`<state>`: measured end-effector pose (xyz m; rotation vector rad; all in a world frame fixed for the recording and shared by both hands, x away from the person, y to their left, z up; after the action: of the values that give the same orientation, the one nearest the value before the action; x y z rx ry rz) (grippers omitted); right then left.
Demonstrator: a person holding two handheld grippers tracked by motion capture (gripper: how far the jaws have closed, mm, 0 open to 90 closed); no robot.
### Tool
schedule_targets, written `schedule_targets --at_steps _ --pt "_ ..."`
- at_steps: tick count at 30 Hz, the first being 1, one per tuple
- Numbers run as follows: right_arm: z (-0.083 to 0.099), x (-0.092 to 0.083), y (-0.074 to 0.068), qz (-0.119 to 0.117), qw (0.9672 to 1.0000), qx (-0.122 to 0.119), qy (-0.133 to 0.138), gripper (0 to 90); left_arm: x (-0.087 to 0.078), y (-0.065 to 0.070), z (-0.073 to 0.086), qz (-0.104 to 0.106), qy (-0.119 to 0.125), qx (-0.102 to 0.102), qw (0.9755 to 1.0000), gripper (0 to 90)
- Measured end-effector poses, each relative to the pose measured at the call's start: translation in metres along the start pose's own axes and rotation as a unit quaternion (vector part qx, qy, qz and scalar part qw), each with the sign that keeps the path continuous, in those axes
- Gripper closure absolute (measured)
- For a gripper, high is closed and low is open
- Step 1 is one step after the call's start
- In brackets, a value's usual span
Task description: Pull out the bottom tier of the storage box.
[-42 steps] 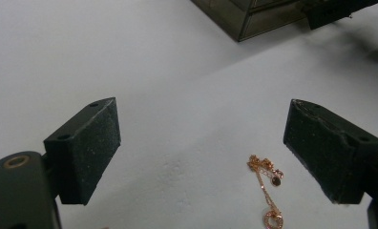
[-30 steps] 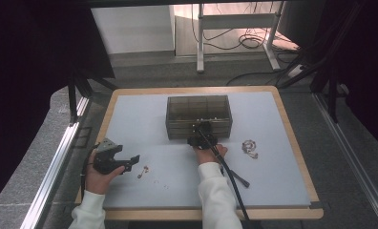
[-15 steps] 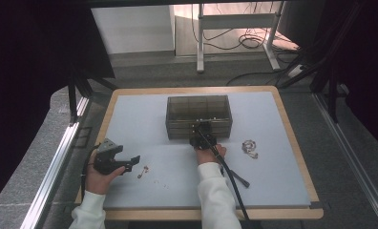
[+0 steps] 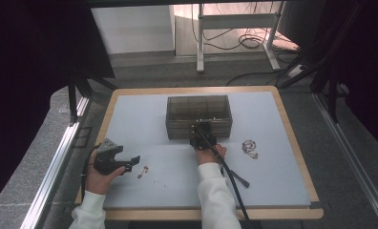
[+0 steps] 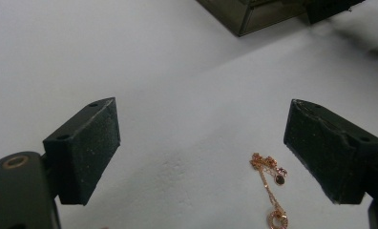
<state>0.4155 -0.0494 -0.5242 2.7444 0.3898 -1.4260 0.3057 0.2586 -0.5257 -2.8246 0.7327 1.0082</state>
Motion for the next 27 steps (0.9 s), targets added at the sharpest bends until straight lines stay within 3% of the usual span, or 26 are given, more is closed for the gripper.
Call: schedule_targets --at_steps 22,24,25,27 --pt "0.013 -0.008 0.001 -0.012 0.9999 -0.001 0.004 55.2 0.004 0.002 0.001 0.0 -0.007 0.002 1.0 12.2" --pt "0.013 -0.008 0.001 -0.012 0.9999 -0.001 0.005 51.5 0.004 0.002 0.001 0.0 -0.008 0.002 1.0 12.2" --pt "0.013 -0.009 0.001 -0.007 0.9999 0.0 0.007 42.9 0.004 0.001 0.001 -0.001 -0.007 0.002 1.0 12.2" --pt "0.014 -0.012 0.002 0.004 0.9999 -0.003 0.016 39.4 0.003 0.001 0.002 -0.001 -0.007 0.002 1.0 12.2"
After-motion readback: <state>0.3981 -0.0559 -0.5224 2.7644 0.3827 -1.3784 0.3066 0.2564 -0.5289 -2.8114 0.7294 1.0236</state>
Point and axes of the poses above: each handheld gripper's, and its own axes: x roughly forward along the jaws, z roughly out of its underside, y roughly to its right, the point moved 1 cm from there along x, roughly forward along the jaws, and after that the axes turned 3 degrees about -z, right-handed, at the moved point
